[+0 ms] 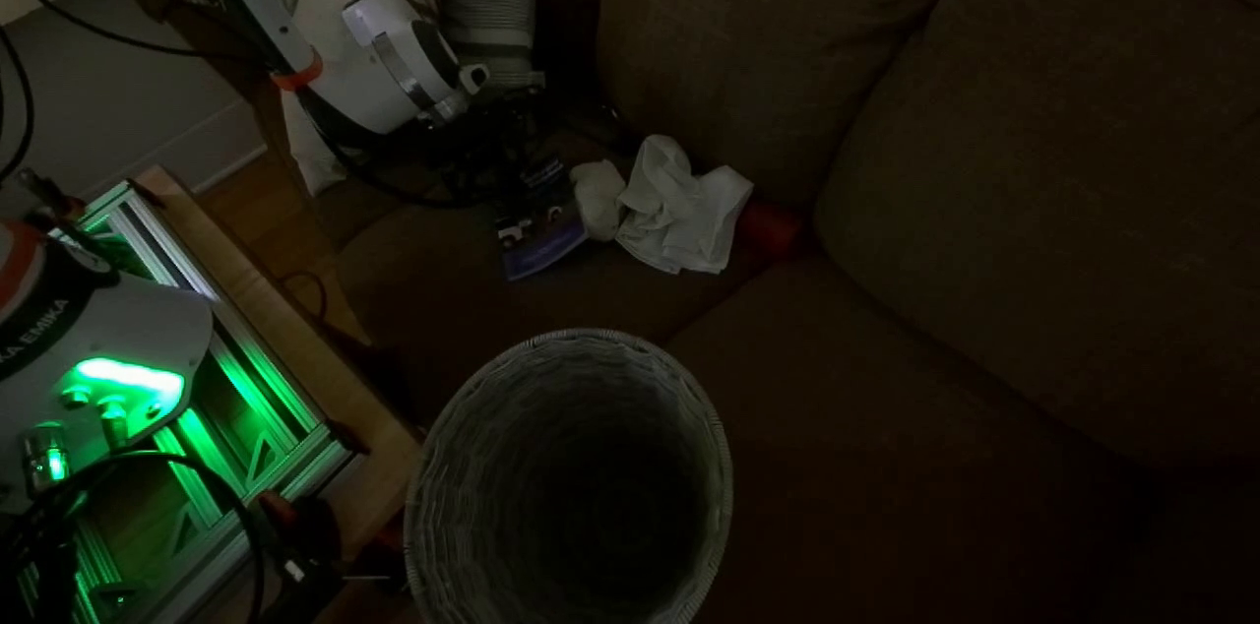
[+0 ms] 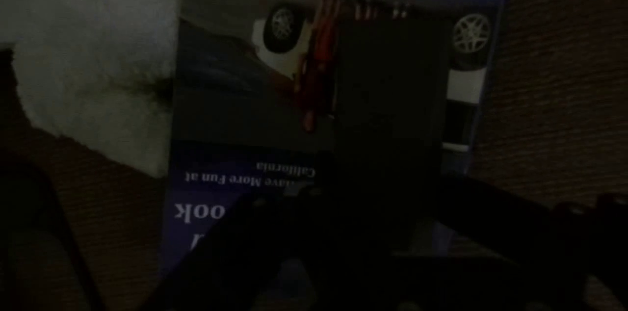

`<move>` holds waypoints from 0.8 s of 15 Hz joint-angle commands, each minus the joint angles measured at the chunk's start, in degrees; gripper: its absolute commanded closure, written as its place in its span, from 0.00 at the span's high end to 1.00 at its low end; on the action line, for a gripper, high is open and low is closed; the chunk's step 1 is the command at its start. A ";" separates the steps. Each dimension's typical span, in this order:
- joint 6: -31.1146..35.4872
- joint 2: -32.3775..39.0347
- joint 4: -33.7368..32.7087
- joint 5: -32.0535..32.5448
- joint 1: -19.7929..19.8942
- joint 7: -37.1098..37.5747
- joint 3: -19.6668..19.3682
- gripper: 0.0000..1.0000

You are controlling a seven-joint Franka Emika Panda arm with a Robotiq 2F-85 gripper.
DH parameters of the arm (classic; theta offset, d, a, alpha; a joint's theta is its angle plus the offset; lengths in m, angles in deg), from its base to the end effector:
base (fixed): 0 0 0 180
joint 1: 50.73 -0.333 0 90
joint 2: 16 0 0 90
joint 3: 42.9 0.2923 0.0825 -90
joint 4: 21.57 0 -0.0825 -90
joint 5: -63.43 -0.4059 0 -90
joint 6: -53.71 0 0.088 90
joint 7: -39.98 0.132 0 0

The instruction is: Put the remote on the sofa head

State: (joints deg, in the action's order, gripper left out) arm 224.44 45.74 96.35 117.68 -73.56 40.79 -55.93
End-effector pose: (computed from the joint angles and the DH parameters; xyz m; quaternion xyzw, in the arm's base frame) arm 0.4205 0.0803 -0.1473 0.8098 0.5618 -0.0887 0.1441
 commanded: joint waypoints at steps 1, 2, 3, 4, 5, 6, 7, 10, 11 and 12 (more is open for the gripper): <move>3.16 -12.29 13.14 3.63 -2.23 1.91 -4.40 0.28; 3.82 -14.56 15.38 4.17 -4.39 4.67 -7.27 0.28; 4.01 -17.16 17.76 4.01 -5.98 7.18 -10.10 0.28; 4.51 -19.48 20.08 3.78 -7.00 9.56 -12.95 0.28; 4.79 -21.98 22.45 3.86 -7.90 11.05 -15.58 0.28; 5.09 -23.93 24.45 4.10 -8.52 12.28 -18.73 0.28; 5.00 -26.04 26.64 4.21 -9.13 13.35 -21.61 0.28; 4.84 -31.86 32.63 4.73 -10.07 15.16 -30.81 0.28; 5.06 -33.36 34.45 4.97 -9.85 15.26 -33.99 0.28; 3.94 -28.23 29.26 2.76 -9.24 13.26 -29.00 0.28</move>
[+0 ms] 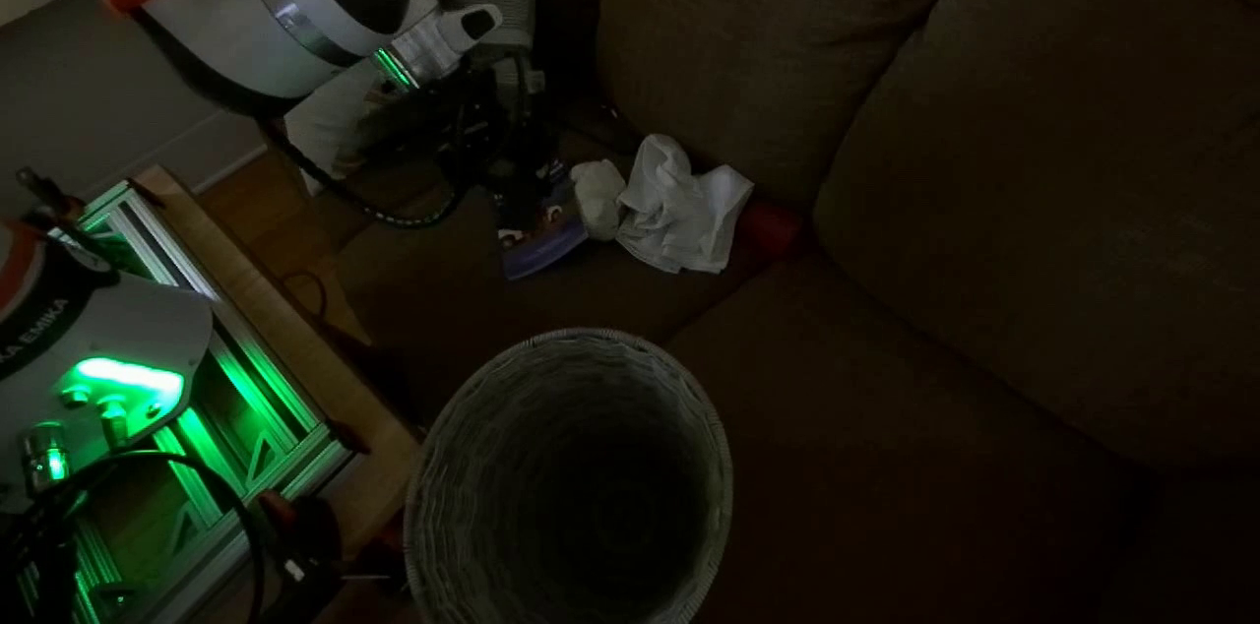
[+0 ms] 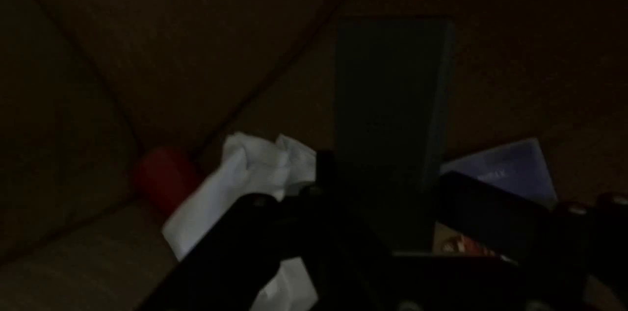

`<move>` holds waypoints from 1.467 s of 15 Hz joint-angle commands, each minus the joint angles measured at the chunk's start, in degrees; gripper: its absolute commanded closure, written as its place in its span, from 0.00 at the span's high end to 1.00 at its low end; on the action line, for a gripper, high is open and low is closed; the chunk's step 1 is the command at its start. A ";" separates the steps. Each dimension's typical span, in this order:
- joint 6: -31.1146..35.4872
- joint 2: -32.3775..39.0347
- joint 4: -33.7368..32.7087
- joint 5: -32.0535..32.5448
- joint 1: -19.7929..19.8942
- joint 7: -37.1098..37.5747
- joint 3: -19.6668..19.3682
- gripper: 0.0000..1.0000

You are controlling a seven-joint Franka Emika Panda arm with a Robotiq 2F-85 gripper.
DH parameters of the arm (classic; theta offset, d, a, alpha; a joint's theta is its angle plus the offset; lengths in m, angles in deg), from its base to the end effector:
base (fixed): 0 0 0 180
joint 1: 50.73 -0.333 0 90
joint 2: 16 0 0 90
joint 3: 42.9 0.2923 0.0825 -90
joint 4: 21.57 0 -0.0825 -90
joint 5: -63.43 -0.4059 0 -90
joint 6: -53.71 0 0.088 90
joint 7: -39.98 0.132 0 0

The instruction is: Put the remote on the sofa head

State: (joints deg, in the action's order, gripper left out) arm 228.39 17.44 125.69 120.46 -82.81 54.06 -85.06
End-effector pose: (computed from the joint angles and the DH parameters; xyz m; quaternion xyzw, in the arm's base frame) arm 0.3825 -0.0863 0.0297 0.9193 0.3203 -0.0621 0.2200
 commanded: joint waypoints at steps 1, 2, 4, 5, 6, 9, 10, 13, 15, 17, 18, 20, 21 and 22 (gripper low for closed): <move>0.08 -1.11 1.09 0.16 0.20 -0.63 -1.57 0.53; 0.08 -1.37 1.08 0.15 0.63 -0.95 -1.46 0.53; 1.93 2.39 -0.47 -2.59 4.23 -2.71 5.99 0.28; 2.65 2.79 -1.23 -4.68 7.07 -3.83 9.45 0.28; 2.40 1.18 -2.18 -7.51 10.55 -4.25 12.45 0.28; 1.83 -4.27 -4.77 -13.50 19.56 -6.97 20.70 0.28; 0.91 -7.07 -5.73 -15.08 21.42 -7.71 22.98 0.28; 1.05 -12.17 -9.31 -18.84 25.22 -8.04 28.52 0.28; -3.14 -16.01 -11.84 -22.06 27.91 -10.93 33.90 0.28; -12.89 -19.35 -15.16 -29.08 30.31 -17.92 40.68 0.28; -6.17 -15.58 -14.00 -24.34 26.86 -12.61 34.73 0.53; -12.01 -18.51 -15.97 -27.56 28.24 -15.52 39.14 0.53; -12.81 -19.20 -16.09 -28.36 27.78 -16.17 39.18 0.53; -12.87 -19.27 -16.05 -28.38 27.93 -16.21 39.30 0.53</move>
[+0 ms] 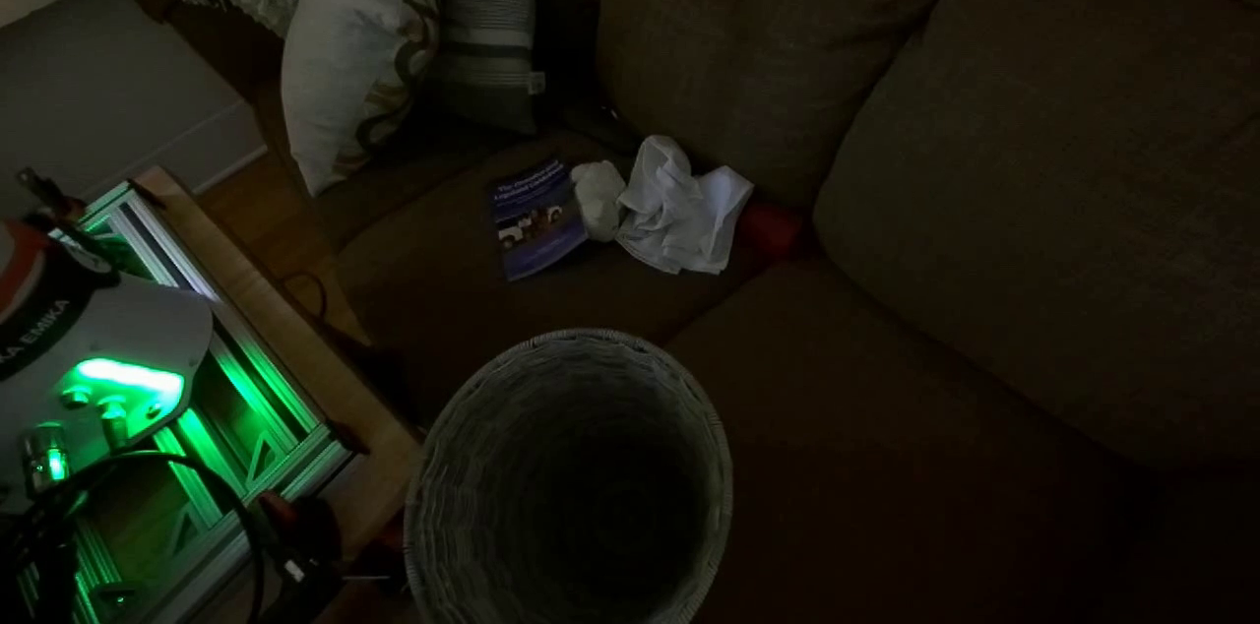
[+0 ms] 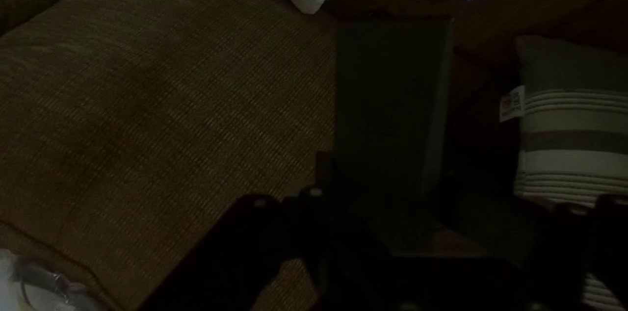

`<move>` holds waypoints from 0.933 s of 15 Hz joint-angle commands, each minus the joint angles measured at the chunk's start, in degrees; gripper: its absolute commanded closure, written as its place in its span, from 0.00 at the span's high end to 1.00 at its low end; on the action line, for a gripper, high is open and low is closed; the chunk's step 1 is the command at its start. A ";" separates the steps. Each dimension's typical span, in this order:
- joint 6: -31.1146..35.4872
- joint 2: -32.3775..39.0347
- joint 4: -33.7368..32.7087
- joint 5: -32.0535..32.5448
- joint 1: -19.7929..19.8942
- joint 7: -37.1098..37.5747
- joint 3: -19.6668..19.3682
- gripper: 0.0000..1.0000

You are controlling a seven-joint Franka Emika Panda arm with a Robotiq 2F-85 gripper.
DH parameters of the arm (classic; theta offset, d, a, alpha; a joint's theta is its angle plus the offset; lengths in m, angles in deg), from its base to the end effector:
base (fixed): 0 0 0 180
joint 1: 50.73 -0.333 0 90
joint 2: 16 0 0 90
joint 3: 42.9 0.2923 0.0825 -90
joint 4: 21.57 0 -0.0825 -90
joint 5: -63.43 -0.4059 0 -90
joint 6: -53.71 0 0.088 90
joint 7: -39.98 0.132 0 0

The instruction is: Put the remote on the sofa head

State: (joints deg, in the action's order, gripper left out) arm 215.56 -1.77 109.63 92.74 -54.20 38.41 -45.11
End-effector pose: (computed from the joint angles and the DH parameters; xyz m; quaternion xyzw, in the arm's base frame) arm 0.5667 0.0327 0.2037 0.9509 0.2515 0.1369 0.1172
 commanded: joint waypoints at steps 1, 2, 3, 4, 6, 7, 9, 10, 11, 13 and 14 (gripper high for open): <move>-0.03 0.10 0.06 -0.69 -0.48 -0.68 -0.70 0.53; -0.02 0.30 0.08 -0.72 -0.28 -0.84 -0.75 0.53; -0.02 0.43 0.10 -0.73 -0.14 -1.02 -0.78 0.53; -0.02 0.47 0.11 -0.74 -0.08 -1.15 -0.78 0.53; -0.02 0.47 0.11 -0.73 -0.06 -1.26 -0.76 0.53; -0.02 0.47 0.11 -0.74 -0.07 -1.27 -0.75 0.28; -3.57 2.73 -5.58 0.78 -0.63 2.48 -1.23 0.28; -5.39 4.41 -9.85 -0.09 -1.02 0.72 -2.13 0.28; -8.17 6.38 -14.67 -1.23 -0.52 -1.57 -1.62 0.28; -14.04 8.89 -21.55 -3.67 0.51 -6.47 -0.25 0.28; -17.44 10.40 -25.61 -3.89 0.41 -7.91 -0.26 0.28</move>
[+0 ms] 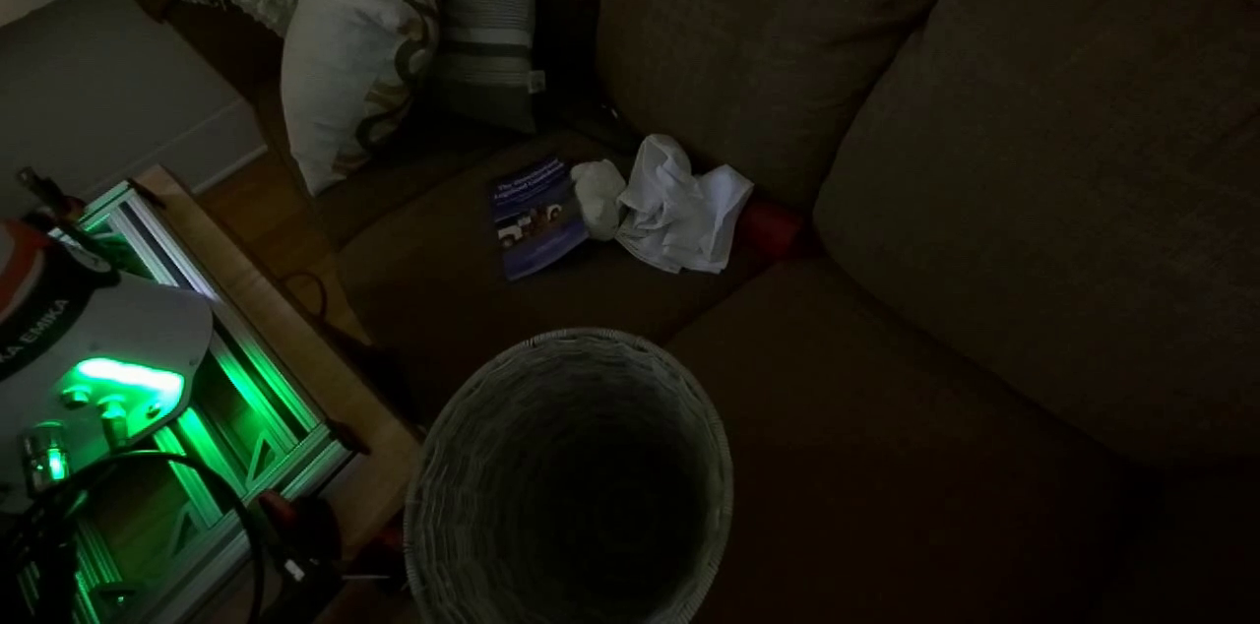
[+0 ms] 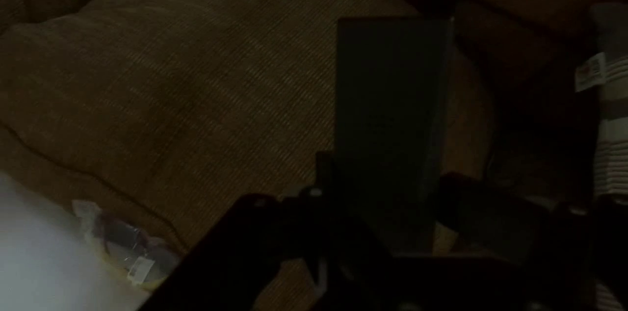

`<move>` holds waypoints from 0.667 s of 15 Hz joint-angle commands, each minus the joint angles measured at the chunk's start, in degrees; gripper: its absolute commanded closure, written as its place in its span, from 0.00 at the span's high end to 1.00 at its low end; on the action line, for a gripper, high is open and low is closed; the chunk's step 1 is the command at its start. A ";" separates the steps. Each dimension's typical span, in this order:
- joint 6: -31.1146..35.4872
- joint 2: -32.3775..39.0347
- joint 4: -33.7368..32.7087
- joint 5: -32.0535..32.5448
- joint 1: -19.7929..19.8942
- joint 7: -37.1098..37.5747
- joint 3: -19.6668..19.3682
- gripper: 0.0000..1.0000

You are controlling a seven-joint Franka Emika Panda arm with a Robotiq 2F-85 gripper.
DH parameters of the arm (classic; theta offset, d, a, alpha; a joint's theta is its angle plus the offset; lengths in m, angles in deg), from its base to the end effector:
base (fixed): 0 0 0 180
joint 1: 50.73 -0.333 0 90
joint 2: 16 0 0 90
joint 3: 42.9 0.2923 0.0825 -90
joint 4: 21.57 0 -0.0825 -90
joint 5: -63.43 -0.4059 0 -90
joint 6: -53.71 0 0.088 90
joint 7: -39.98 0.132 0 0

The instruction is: Put the remote on the sofa head

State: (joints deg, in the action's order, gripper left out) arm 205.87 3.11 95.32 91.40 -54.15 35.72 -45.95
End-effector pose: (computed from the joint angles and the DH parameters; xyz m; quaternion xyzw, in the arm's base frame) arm 0.6348 0.0120 0.2441 0.9503 0.2368 0.1299 0.1545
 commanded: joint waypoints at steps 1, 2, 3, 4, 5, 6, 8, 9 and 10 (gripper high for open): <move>-10.16 7.23 -15.10 -2.22 0.06 -5.61 0.29 0.28; -12.76 9.13 -18.93 -2.36 -0.11 -6.70 0.55 0.28; -14.70 11.07 -22.59 -1.36 -0.72 -6.62 0.26 0.28; -16.37 13.07 -26.22 -0.19 -1.44 -6.21 -0.27 0.28; -17.31 15.29 -29.78 -0.19 -1.77 -5.82 -0.35 0.28; -17.72 17.38 -33.21 -1.18 -1.81 -4.95 -0.27 0.28; -17.63 21.48 -39.90 -3.16 -1.55 -4.98 0.16 0.28; -15.80 16.18 -31.71 -1.53 -1.85 -5.06 -0.15 0.53; -15.83 18.06 -34.54 -1.95 -1.96 -5.09 -0.23 0.53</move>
State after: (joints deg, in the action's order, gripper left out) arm 190.10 21.21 60.80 89.89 -55.75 30.88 -45.73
